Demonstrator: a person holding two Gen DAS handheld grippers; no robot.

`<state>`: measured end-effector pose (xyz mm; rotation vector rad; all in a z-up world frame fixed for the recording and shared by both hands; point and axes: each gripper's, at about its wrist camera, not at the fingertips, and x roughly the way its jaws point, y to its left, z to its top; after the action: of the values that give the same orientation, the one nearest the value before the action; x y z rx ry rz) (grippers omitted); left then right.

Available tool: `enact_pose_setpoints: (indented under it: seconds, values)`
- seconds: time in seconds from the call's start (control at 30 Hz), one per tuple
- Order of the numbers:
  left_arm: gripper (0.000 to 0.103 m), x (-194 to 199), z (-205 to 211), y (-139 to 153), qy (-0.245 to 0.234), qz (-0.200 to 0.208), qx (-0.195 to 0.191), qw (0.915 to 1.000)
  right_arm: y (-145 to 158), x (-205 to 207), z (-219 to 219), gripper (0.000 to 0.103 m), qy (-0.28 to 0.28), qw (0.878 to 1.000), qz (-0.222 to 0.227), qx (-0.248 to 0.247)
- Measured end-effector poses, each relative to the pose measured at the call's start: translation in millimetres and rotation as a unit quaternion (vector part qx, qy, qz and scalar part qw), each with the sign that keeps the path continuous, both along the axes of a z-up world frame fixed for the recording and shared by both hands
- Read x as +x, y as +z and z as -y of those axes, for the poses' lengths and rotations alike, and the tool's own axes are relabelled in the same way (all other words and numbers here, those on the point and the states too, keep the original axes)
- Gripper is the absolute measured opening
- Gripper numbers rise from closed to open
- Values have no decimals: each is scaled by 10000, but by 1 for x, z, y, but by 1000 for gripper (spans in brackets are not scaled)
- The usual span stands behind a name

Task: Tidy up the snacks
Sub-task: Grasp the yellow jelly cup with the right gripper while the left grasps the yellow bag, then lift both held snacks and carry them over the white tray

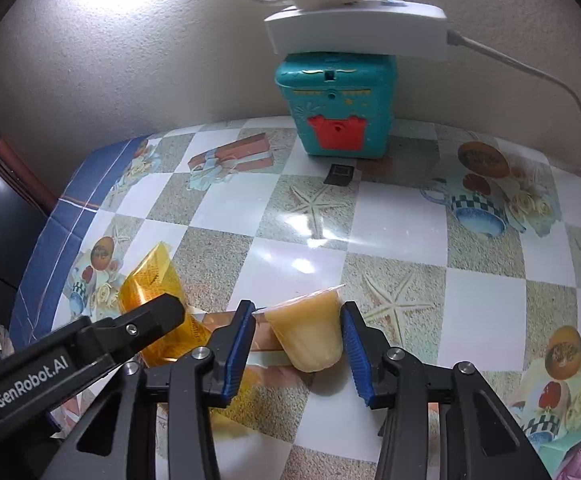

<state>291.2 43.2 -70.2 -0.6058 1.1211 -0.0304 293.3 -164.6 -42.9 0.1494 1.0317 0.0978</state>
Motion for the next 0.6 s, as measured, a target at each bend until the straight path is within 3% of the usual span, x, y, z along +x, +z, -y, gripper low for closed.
enact_pose_setpoints:
  seconds: [0.3,0.5,0.6]
  values:
    - [45,-28,-4,7,169,34,-169,9997,2,-26,8,46,-85,9999,-88,51]
    - [44,-58,-7,17,312,-84,-229,9992,20,-65,11,46,-157,9997,-51,156]
    - [44,-75,-5,35,357,-82,-206,9991,36,-90,14,46,-242,9994,32,259]
